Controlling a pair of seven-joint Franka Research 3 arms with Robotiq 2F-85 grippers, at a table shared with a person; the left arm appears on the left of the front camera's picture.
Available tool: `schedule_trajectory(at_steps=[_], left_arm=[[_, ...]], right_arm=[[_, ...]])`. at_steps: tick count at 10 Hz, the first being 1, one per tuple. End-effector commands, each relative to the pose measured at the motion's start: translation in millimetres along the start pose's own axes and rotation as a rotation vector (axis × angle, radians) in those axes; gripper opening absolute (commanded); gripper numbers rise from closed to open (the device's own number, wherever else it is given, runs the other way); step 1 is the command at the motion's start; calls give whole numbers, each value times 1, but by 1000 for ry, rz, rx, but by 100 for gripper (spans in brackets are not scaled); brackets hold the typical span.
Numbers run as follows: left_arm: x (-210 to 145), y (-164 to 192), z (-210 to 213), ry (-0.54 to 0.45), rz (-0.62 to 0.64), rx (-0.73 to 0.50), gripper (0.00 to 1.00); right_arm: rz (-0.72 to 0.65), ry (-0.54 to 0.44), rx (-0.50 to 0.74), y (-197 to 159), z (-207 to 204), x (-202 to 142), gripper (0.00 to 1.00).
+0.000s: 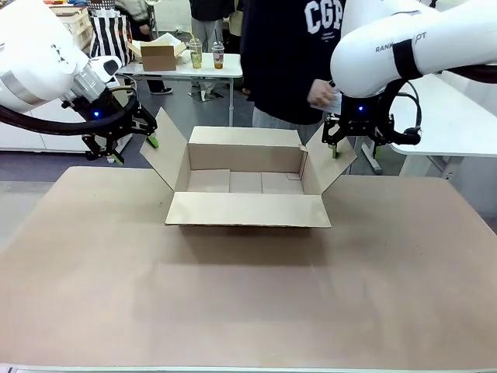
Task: Pack the gift set into the box.
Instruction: Lift both hands away from the flaps of the Package Box.
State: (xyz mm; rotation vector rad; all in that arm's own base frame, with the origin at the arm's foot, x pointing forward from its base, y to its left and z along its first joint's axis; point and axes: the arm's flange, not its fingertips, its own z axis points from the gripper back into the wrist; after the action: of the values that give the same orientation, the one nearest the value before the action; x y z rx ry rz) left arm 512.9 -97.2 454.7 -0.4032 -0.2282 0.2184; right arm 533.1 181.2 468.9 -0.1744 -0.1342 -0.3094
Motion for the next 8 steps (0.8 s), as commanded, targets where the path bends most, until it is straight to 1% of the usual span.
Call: schedule_trajectory(at_steps=[1, 8], left_arm=[[1, -2, 1, -9, 11, 18, 100], [1, -2, 1, -9, 11, 18, 100]], right_arm=[[18, 5, -4, -1, 2, 1, 100], [18, 5, -4, -1, 2, 1, 100]])
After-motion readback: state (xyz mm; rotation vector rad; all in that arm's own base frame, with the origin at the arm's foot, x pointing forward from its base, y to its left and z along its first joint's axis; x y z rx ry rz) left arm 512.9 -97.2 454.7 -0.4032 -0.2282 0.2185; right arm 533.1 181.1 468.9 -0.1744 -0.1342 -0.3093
